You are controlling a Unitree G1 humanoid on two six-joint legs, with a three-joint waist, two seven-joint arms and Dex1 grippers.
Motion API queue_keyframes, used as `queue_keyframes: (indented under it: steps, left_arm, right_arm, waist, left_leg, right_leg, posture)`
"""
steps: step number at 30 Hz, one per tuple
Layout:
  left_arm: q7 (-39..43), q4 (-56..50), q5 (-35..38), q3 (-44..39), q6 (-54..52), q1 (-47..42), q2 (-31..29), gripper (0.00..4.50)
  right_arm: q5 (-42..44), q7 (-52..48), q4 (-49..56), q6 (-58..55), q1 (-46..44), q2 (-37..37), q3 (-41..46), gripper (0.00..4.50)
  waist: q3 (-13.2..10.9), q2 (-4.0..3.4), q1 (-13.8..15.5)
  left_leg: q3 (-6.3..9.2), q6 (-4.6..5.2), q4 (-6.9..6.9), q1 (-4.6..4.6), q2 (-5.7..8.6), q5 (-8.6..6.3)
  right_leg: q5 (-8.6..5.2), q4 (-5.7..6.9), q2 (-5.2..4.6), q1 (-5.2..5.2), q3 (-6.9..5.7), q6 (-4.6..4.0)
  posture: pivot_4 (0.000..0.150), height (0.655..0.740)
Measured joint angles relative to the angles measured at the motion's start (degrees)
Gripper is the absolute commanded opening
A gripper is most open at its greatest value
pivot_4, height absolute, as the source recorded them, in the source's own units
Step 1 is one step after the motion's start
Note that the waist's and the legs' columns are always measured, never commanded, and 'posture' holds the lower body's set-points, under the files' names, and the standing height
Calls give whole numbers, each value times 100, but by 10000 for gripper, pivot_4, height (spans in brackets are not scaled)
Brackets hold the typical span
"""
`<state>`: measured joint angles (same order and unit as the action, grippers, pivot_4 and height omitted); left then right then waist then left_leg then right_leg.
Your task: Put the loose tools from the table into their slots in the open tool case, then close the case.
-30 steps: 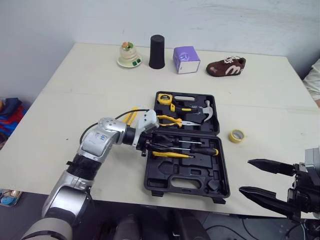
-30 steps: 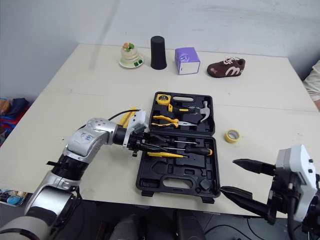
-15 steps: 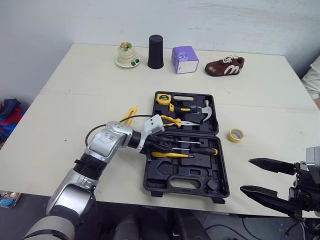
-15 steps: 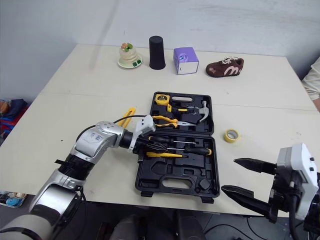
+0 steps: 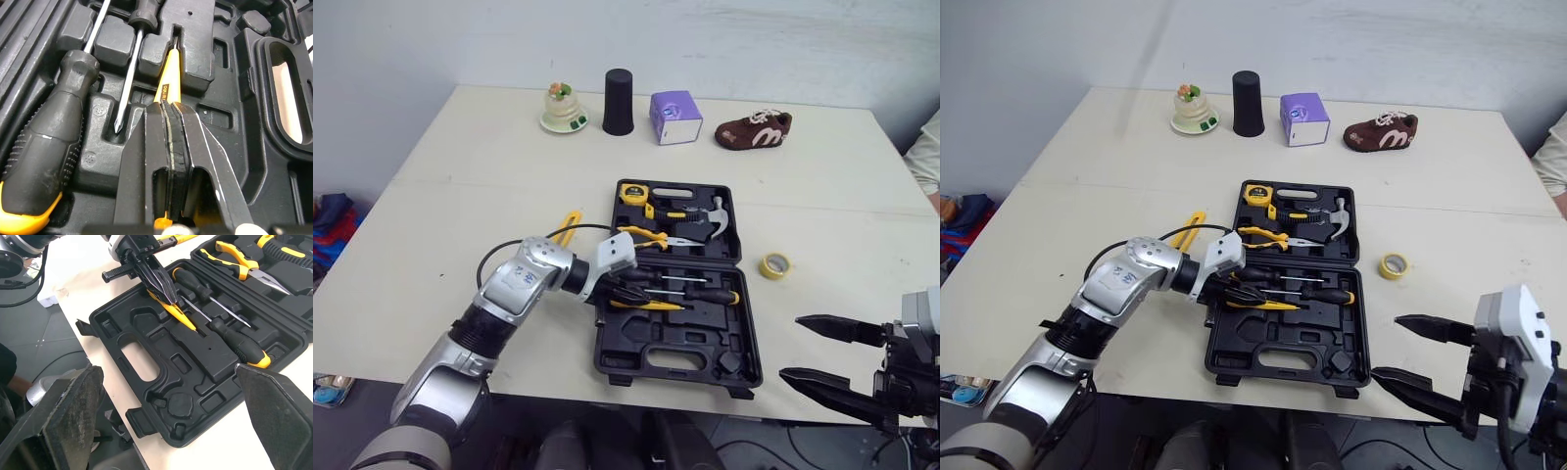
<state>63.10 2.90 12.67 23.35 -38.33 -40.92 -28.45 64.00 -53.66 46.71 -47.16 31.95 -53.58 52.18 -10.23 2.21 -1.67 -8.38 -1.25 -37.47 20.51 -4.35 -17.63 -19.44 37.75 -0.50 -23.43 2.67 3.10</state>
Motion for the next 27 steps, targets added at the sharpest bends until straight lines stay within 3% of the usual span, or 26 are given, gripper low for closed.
queue_keyframes:
  steps: [11,14,18,22,23,27]
  left_arm:
    - [-34,-126,-543,285,912,184,-214,187]
    - [-51,-53,-312,-62,938,382,-107,8095]
    - [-290,-260,607,-1449,479,961,-150,25680]
    - [-513,-534,1255,-2955,53,1574,-797,42198]
    - [-561,-542,1358,-3288,-33,1771,-947,44456]
    - [-793,-211,1400,-4356,23,2822,-1515,44456]
  right_arm:
    - [-234,7,-70,87,-176,-3,-197,45000]
    - [-439,23,-229,107,-241,-11,-242,45000]
    - [-1028,159,-940,319,-462,-8,-268,45000]
    - [-1770,99,-2066,660,-436,0,-106,45000]
    - [-1930,76,-2339,732,-431,1,-75,45000]
    - [-2464,-50,-3316,1129,-481,-22,74,45000]
  waist:
    - [33,11,-15]
    - [34,9,-19]
    - [27,15,-57]
    - [26,11,-50]
    - [25,9,-43]
    - [22,9,-51]
  left_leg:
    - [-3,30,32,-44,-1,-18]
    - [-2,33,30,-42,-2,-20]
    - [4,22,21,-30,-5,-13]
    - [-8,-9,31,-18,-5,2]
    - [-8,-9,34,-18,-5,2]
    - [-13,-9,36,-18,-7,-5]
  right_leg:
    - [-2,-25,0,76,3,-4]
    - [-2,-25,-1,76,2,-4]
    - [-1,-15,-2,34,-6,-4]
    - [-8,-12,-2,2,-4,-12]
    - [-10,-14,-3,0,-4,-12]
    - [-11,-22,-5,-1,-5,-15]
  posture:
    - [1500,7339]
    - [1500,7339]
    - [1500,7339]
    - [1500,7339]
    - [1500,7339]
    - [1500,7339]
